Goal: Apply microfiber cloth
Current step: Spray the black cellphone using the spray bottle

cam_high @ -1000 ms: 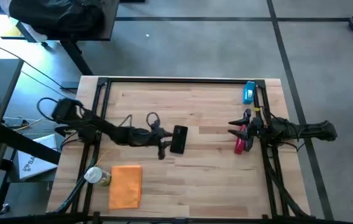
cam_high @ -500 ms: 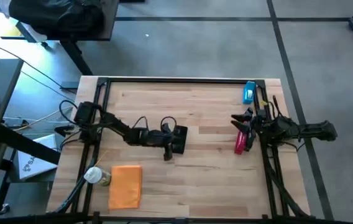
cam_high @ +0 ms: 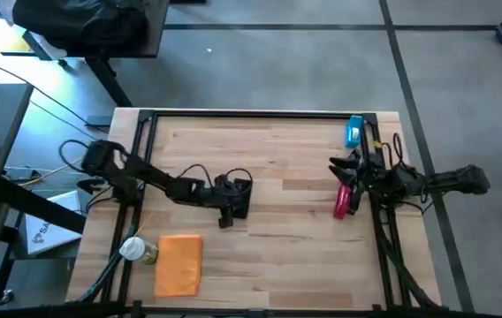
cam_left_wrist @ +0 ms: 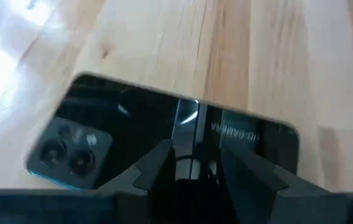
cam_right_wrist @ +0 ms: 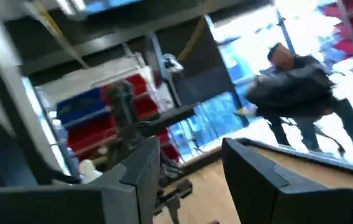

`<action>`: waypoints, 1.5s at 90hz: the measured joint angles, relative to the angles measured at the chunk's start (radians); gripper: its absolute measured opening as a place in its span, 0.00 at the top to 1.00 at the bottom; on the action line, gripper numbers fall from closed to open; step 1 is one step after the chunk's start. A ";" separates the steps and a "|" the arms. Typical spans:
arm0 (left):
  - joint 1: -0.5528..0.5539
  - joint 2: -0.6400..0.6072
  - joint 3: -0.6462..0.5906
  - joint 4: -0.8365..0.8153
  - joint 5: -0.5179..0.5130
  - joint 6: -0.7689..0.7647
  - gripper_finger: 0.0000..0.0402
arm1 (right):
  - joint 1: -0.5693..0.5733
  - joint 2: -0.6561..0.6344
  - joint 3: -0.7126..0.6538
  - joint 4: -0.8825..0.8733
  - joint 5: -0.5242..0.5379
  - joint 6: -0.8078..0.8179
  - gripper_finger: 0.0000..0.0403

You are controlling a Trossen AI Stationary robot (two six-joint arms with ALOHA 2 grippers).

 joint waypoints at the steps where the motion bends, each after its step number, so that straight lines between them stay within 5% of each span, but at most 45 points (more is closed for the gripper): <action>1: -0.001 -0.015 0.001 -0.009 0.003 0.000 0.70 | 0.002 0.021 0.000 0.024 -0.003 -0.007 0.65; 19: -0.022 -0.217 0.002 -0.123 -0.027 0.060 0.70 | 0.013 0.386 0.077 0.189 -0.035 -0.040 0.65; 38: -0.026 -0.199 0.001 -0.127 -0.057 0.098 0.70 | 0.013 0.687 0.245 0.168 -0.034 -0.055 0.65; 67: -0.021 -0.170 -0.007 -0.263 -0.051 0.204 0.70 | 0.012 0.968 0.503 -0.132 -0.033 -0.178 0.65; 78: -0.026 -0.170 -0.029 -0.260 -0.051 0.405 0.70 | 0.013 1.049 0.584 -0.247 -0.035 -0.193 0.65; 106: -0.021 -0.166 -0.100 -0.194 0.013 1.206 0.65 | 0.013 1.270 0.722 -0.324 -0.037 -0.290 0.65; 135: 0.006 -0.148 -0.154 -0.051 0.058 1.362 0.52 | 0.015 1.432 0.880 -0.401 -0.158 -0.624 0.65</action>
